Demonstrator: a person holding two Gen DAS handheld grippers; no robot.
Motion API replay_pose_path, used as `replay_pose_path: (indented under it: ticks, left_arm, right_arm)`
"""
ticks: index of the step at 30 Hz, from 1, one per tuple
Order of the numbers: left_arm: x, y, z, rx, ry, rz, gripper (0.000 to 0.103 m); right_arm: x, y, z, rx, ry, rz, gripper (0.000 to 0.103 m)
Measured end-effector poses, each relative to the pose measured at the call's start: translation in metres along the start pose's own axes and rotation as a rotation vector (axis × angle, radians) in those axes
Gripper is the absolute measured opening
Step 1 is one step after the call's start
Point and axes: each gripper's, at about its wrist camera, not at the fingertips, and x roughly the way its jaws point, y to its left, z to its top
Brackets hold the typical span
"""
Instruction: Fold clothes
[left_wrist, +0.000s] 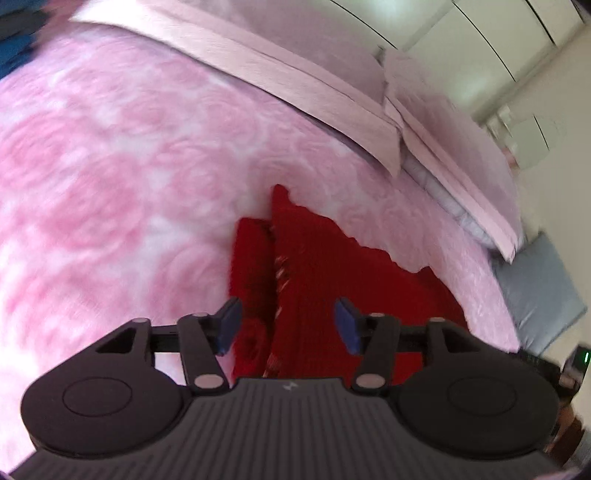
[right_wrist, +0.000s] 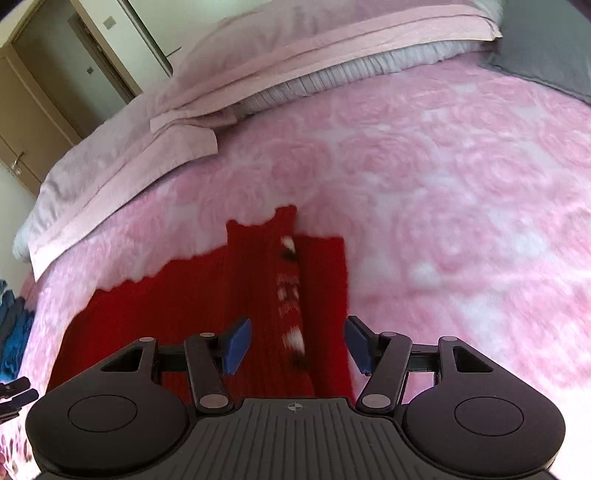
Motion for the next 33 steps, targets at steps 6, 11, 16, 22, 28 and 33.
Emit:
replay_pose_path:
  ticks: [6,11,16,22,28,33]
  left_arm:
    - [0.041,-0.003,0.004,0.123,0.052,0.012,0.005]
    - [0.044,0.011,-0.009,0.109,0.064,0.063,0.008]
    - [0.034,0.011,0.006,0.070,0.043,0.034,0.031]
    - [0.060,0.017,0.043,-0.010,-0.001,-0.013,0.048]
    - [0.086,0.003,0.051,0.117,-0.001,0.013,0.003]
    - [0.085,0.021,0.041,0.140,-0.007,0.078,0.005]
  right_arm:
    - [0.021,0.003,0.002,-0.031,0.008,-0.036,0.005]
    - [0.006,-0.009,-0.008,-0.009,-0.039,-0.112,0.005]
    - [0.022,-0.013,-0.009,0.100,0.012,-0.115,0.023]
    - [0.019,-0.010,0.020,0.135,-0.080,-0.064,0.066]
    - [0.058,0.000,0.026,0.022,0.018,-0.084,0.005]
    - [0.036,-0.005,0.018,0.045,-0.083,-0.127,0.005]
